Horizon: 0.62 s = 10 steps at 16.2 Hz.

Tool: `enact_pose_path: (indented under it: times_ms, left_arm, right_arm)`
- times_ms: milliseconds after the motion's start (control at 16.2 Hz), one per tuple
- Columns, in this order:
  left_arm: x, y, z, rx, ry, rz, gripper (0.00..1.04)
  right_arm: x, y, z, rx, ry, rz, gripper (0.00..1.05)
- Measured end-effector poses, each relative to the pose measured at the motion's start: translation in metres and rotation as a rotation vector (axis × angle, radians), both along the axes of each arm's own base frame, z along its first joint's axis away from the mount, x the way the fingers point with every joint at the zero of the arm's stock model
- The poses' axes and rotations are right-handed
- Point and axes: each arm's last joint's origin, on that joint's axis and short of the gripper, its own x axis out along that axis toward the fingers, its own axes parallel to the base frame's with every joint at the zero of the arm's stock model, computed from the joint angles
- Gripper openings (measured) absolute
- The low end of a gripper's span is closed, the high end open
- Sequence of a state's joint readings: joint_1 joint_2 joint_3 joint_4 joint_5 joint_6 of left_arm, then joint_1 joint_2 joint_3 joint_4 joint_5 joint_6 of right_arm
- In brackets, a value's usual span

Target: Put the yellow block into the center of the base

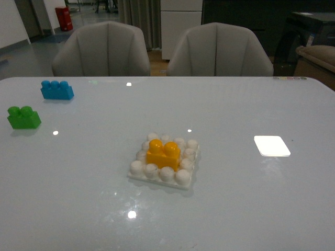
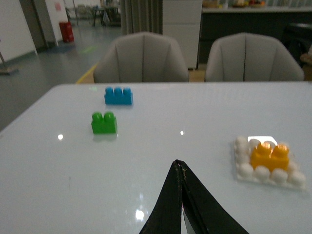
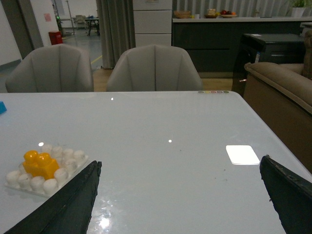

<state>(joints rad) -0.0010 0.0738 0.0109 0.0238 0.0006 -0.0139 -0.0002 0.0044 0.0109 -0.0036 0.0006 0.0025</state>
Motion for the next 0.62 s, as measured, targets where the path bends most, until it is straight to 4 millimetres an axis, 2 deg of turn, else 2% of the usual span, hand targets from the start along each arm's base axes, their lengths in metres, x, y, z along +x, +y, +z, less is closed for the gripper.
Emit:
enact_pose_path:
  times_ms: [124, 619]
  left_arm:
    - [-0.0043, 0.0001, 0.0055, 0.0, -0.052, 0.002, 0.02]
    - [-0.004, 0.0, 0.0026, -0.001, -0.038, 0.001, 0.03]
  right_arm:
    - [0.0, 0.0, 0.0001, 0.0, -0.002, 0.0, 0.98]
    - [0.0, 0.0, 0.0, 0.0, 0.0, 0.0, 0.98]
